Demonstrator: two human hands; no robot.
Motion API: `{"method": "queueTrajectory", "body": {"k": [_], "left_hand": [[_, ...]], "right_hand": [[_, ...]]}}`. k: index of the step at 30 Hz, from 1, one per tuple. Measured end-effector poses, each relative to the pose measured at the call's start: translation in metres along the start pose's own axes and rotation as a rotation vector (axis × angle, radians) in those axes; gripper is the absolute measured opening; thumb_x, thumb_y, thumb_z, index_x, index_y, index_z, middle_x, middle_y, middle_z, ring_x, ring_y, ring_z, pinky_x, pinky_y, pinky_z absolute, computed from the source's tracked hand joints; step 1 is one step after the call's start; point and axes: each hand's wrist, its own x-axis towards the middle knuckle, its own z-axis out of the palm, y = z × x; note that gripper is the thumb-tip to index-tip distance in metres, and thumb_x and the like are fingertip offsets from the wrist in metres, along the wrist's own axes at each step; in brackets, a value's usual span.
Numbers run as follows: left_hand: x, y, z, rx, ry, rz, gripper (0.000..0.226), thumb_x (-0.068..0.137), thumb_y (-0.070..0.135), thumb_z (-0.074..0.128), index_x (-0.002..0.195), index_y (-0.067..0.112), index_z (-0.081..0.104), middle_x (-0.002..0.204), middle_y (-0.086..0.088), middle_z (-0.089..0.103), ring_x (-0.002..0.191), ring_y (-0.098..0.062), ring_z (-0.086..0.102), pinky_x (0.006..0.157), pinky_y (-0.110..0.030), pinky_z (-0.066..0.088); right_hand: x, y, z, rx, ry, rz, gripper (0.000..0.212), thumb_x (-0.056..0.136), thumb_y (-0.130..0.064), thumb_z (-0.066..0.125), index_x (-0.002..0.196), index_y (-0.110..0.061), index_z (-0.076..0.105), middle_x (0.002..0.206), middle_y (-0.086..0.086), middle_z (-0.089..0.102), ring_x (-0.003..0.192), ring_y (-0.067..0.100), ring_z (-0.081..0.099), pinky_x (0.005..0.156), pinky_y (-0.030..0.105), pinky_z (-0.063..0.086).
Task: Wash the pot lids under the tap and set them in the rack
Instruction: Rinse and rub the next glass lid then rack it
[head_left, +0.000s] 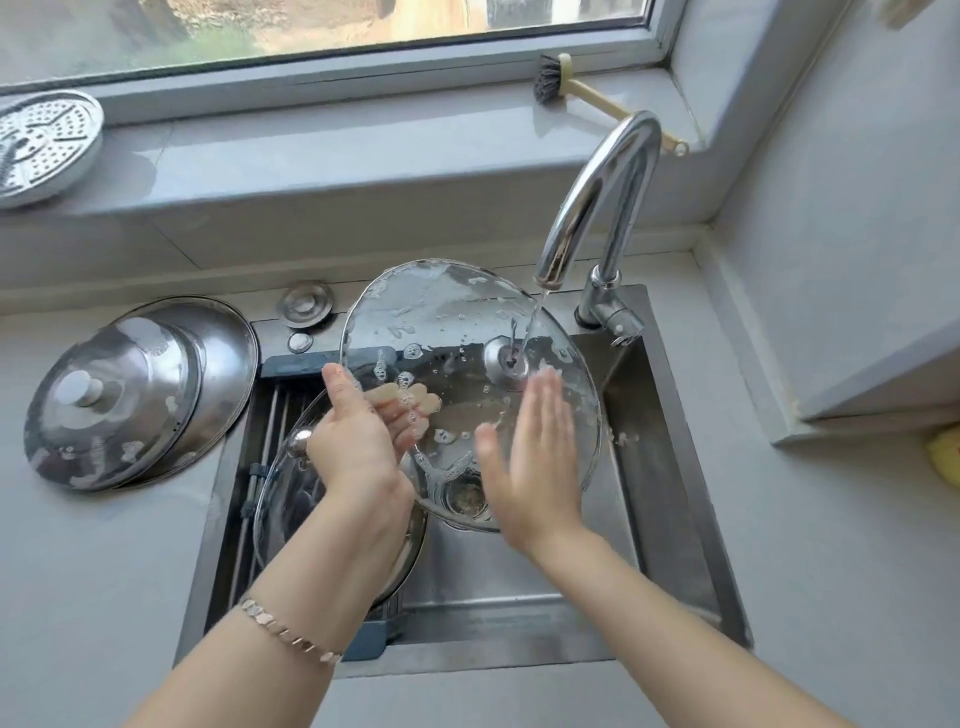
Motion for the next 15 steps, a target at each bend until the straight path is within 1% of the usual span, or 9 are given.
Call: {"method": "queueTrajectory", "body": {"k": [2, 3, 4, 7, 8, 10, 12, 13, 15], "left_hand": [[0.001, 0.0, -0.001, -0.014, -0.002, -0.032, 0.05, 0.096, 0.048, 0.037, 0.071, 0.008, 0.055, 0.05, -0.002, 0.063, 0.03, -0.004, 0.052, 0.033, -0.014, 0.043], [0.0, 0.001, -0.003, -0.021, -0.009, -0.05, 0.05, 0.096, 0.048, 0.036, 0.072, 0.008, 0.054, 0.045, 0.0, 0.062, 0.03, -0.004, 0.053, 0.033, -0.013, 0.042], [-0.001, 0.001, -0.005, -0.023, -0.014, -0.063, 0.05, 0.096, 0.048, 0.035, 0.073, 0.008, 0.054, 0.04, 0.003, 0.06, 0.03, -0.005, 0.054, 0.033, -0.013, 0.042], [0.0, 0.003, -0.008, -0.03, -0.014, -0.066, 0.05, 0.096, 0.05, 0.036, 0.074, 0.008, 0.054, 0.036, 0.005, 0.057, 0.03, -0.004, 0.053, 0.034, -0.013, 0.043], [-0.001, 0.003, -0.007, -0.027, -0.012, -0.063, 0.051, 0.095, 0.05, 0.037, 0.074, 0.008, 0.055, 0.036, 0.006, 0.057, 0.03, -0.004, 0.053, 0.034, -0.013, 0.043], [-0.002, 0.004, -0.006, -0.018, -0.019, -0.057, 0.051, 0.095, 0.05, 0.038, 0.075, 0.007, 0.055, 0.035, 0.006, 0.056, 0.03, -0.004, 0.054, 0.034, -0.014, 0.044], [-0.003, 0.004, -0.006, -0.009, -0.035, -0.055, 0.05, 0.095, 0.049, 0.037, 0.076, 0.007, 0.055, 0.035, 0.006, 0.056, 0.03, -0.004, 0.053, 0.033, -0.013, 0.042], [-0.004, 0.004, -0.007, -0.005, -0.043, -0.055, 0.05, 0.095, 0.05, 0.037, 0.077, 0.007, 0.055, 0.035, 0.006, 0.056, 0.03, -0.003, 0.053, 0.033, -0.013, 0.042], [-0.004, 0.005, -0.01, 0.004, -0.054, -0.052, 0.05, 0.095, 0.05, 0.037, 0.078, 0.007, 0.055, 0.036, 0.007, 0.057, 0.03, -0.003, 0.053, 0.033, -0.012, 0.042]], "right_hand": [[-0.019, 0.005, 0.002, -0.079, -0.02, -0.256, 0.084, 0.087, -0.065, 0.006, 0.147, -0.006, -0.002, 0.153, 0.002, -0.016, 0.143, 0.011, -0.017, 0.115, 0.024, -0.014], [-0.012, 0.016, -0.001, -0.09, -0.008, -0.29, 0.082, 0.089, -0.064, 0.008, 0.147, -0.007, 0.001, 0.154, 0.001, -0.012, 0.143, 0.01, -0.015, 0.115, 0.022, -0.013], [-0.001, 0.027, -0.005, -0.079, -0.005, -0.237, 0.08, 0.089, -0.063, 0.012, 0.148, -0.009, 0.001, 0.155, -0.001, -0.01, 0.143, 0.008, -0.013, 0.115, 0.021, -0.013], [0.027, 0.048, -0.02, 0.076, 0.008, 0.168, 0.079, 0.085, -0.055, 0.013, 0.148, -0.009, -0.003, 0.158, 0.005, -0.009, 0.144, 0.01, -0.011, 0.118, 0.028, -0.008], [0.023, 0.042, -0.021, 0.056, 0.001, 0.162, 0.08, 0.084, -0.056, 0.01, 0.147, -0.009, -0.005, 0.158, 0.006, -0.01, 0.144, 0.01, -0.012, 0.118, 0.029, -0.007], [0.001, 0.025, -0.011, -0.061, -0.034, -0.09, 0.081, 0.085, -0.062, 0.005, 0.145, -0.011, -0.011, 0.155, 0.002, -0.019, 0.142, 0.009, -0.018, 0.117, 0.026, -0.011], [-0.013, 0.024, -0.008, -0.121, -0.043, -0.318, 0.079, 0.088, -0.063, 0.005, 0.145, -0.01, -0.009, 0.153, -0.001, -0.018, 0.142, 0.008, -0.018, 0.116, 0.024, -0.012], [-0.006, 0.031, -0.012, -0.122, -0.02, -0.331, 0.077, 0.089, -0.061, 0.008, 0.145, -0.011, -0.006, 0.154, -0.002, -0.015, 0.143, 0.007, -0.015, 0.116, 0.023, -0.01], [0.024, 0.045, -0.023, -0.019, 0.014, -0.119, 0.075, 0.088, -0.055, 0.013, 0.147, -0.011, -0.001, 0.155, -0.002, -0.01, 0.143, 0.006, -0.009, 0.117, 0.023, -0.007]]}}
